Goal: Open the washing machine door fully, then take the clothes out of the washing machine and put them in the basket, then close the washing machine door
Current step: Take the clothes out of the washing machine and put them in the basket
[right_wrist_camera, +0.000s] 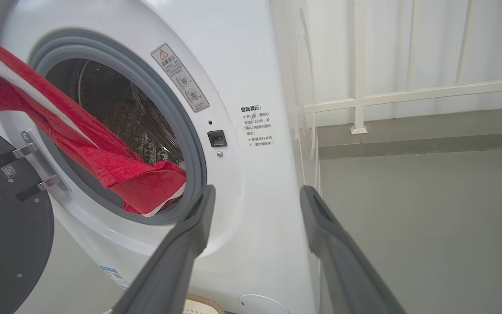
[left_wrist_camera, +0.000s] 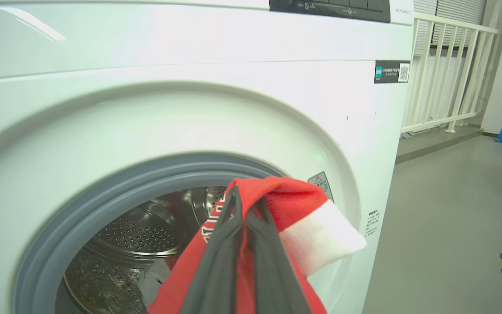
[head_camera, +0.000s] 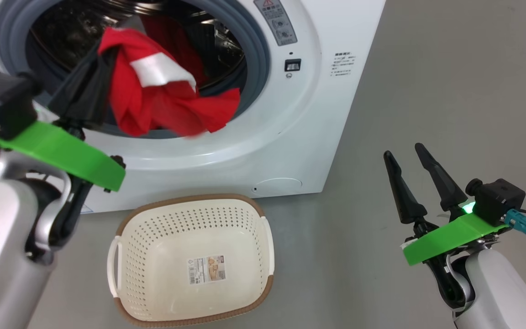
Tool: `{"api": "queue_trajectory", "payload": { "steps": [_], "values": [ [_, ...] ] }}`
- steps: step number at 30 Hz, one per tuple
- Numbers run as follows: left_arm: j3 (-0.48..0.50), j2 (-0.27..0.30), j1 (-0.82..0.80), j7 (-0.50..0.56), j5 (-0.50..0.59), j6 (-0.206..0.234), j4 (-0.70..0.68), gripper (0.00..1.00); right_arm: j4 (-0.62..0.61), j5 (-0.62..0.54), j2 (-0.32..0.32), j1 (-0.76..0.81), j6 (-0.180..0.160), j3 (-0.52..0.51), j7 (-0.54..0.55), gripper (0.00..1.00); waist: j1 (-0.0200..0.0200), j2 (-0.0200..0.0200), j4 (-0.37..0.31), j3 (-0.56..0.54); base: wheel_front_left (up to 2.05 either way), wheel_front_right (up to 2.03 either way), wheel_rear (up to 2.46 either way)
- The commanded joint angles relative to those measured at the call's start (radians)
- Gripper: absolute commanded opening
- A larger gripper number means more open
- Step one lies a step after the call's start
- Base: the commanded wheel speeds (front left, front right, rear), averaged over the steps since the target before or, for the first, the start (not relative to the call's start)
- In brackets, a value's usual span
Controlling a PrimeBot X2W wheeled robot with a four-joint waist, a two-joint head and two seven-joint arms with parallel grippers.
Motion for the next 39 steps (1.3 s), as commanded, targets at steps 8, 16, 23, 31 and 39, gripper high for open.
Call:
{"api": "queue_trajectory", "payload": {
  "steps": [8, 16, 23, 31, 39],
  "values": [
    [0.083, 0.079, 0.073, 0.034, -0.014, 0.089, -0.237, 0.0, -0.016, 0.018, -0.008, 0.015, 0.002, 0.033, -0.012, 1.0, 0.0, 0.0, 0.02, -0.018, 0.0, 0.0, 0.0],
    [0.04, 0.042, 0.272, -0.022, -0.045, 0.119, -0.184, 0.0, -0.012, 0.028, -0.017, 0.011, 0.002, 0.052, -0.012, 1.0, 0.0, 0.0, 0.009, -0.012, 0.0, 0.0, 0.0],
    [0.012, -0.016, 0.362, -0.121, -0.084, 0.072, 0.008, 0.0, -0.01, 0.032, -0.022, 0.006, 0.002, 0.055, -0.012, 1.0, 0.0, 0.0, -0.009, -0.001, 0.0, 0.0, 0.0],
    [-0.017, -0.067, 0.316, -0.195, -0.105, -0.036, 0.292, 0.0, -0.015, 0.031, -0.022, -0.007, 0.002, 0.055, -0.012, 1.0, 0.0, 0.0, -0.032, 0.024, 0.0, 0.0, 0.0],
    [-0.059, -0.122, 0.223, -0.245, -0.085, -0.113, 0.61, 0.0, -0.023, 0.027, -0.017, -0.022, 0.002, 0.052, -0.012, 1.0, 0.0, 0.0, -0.061, 0.068, 0.0, 0.0, 0.0]
  ]
}}
